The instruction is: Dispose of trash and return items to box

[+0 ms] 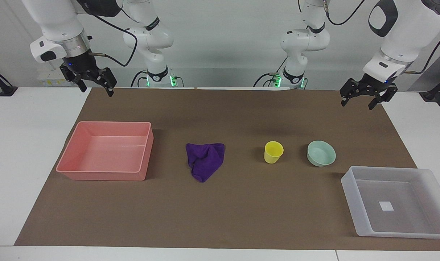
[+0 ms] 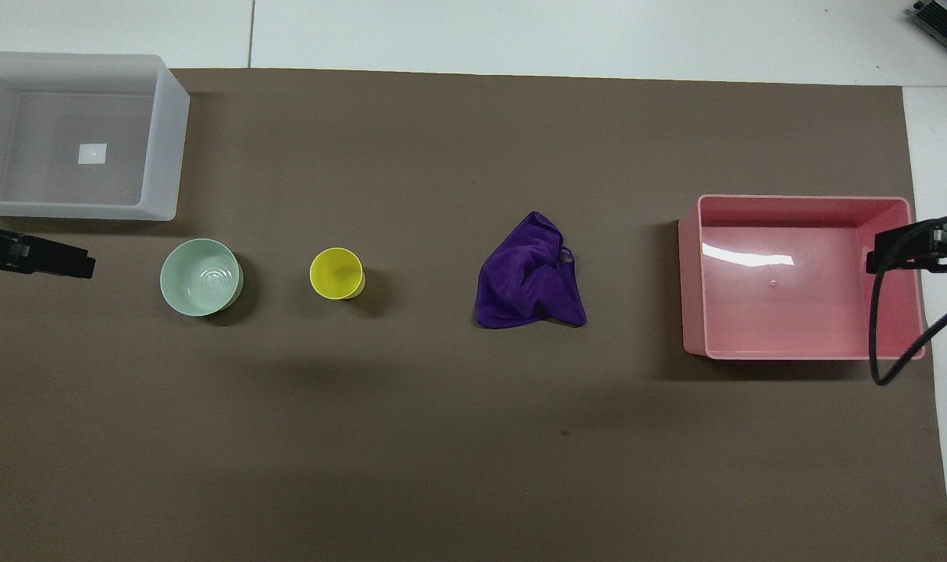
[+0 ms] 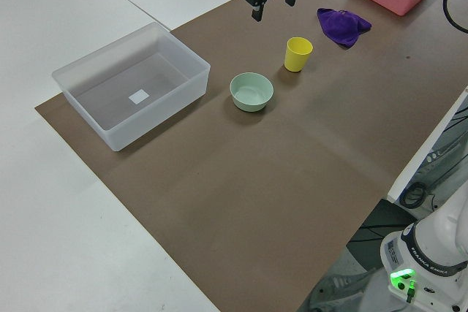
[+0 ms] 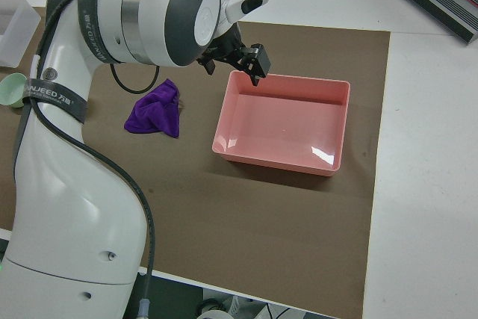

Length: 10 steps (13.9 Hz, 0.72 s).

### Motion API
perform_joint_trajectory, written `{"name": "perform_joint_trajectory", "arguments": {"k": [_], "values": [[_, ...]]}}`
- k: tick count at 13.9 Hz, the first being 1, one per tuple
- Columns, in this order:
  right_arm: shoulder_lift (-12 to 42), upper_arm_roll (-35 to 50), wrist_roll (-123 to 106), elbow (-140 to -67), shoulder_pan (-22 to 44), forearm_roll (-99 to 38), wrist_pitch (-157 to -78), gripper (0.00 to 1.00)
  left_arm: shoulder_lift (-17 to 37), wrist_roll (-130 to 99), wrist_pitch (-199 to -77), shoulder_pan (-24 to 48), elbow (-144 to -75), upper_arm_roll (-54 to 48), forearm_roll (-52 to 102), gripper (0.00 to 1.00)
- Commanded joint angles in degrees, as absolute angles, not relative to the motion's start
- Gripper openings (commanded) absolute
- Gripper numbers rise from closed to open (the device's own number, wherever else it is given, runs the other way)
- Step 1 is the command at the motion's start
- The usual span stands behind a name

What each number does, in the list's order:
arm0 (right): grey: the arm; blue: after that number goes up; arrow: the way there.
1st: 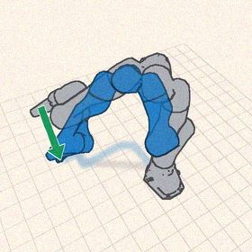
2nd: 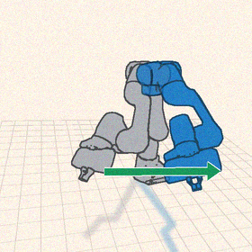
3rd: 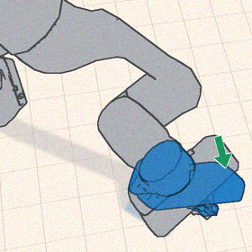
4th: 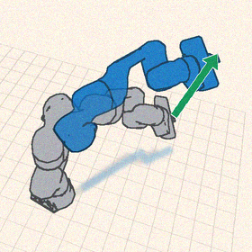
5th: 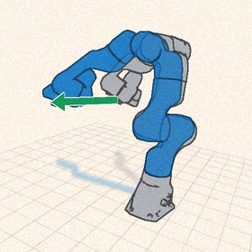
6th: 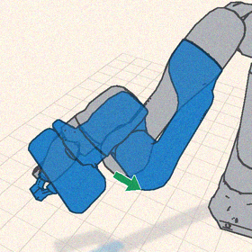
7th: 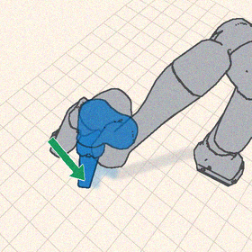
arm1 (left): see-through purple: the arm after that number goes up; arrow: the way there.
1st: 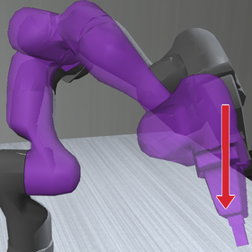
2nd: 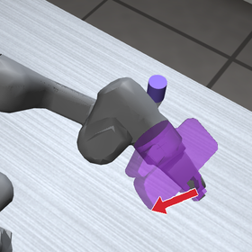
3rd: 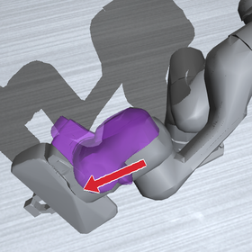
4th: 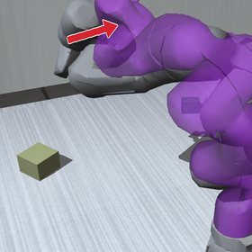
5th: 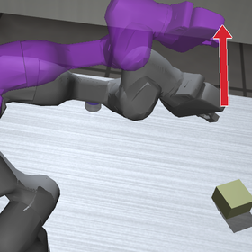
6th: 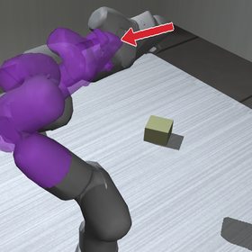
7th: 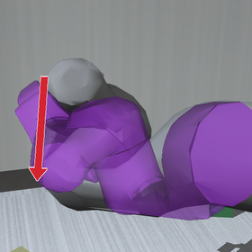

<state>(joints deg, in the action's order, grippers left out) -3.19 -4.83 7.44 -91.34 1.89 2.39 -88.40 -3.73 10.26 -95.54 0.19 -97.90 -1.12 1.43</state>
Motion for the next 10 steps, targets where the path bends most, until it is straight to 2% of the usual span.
{"name": "perform_joint_trajectory", "arguments": {"k": [1,10], "values": [[-4.04,-4.75,6.06,-92.02,1.49,1.41,-88.24,1.0,-3.87,9.23,-94.92,-0.35,-97.91,-1.58,0.44,1.0],[-4.22,-4.75,5.98,-92.64,1.49,1.32,-88.51,1.0,-3.96,8.09,-97.89,-0.35,-98.96,-1.58,0.35,1.0]]}}
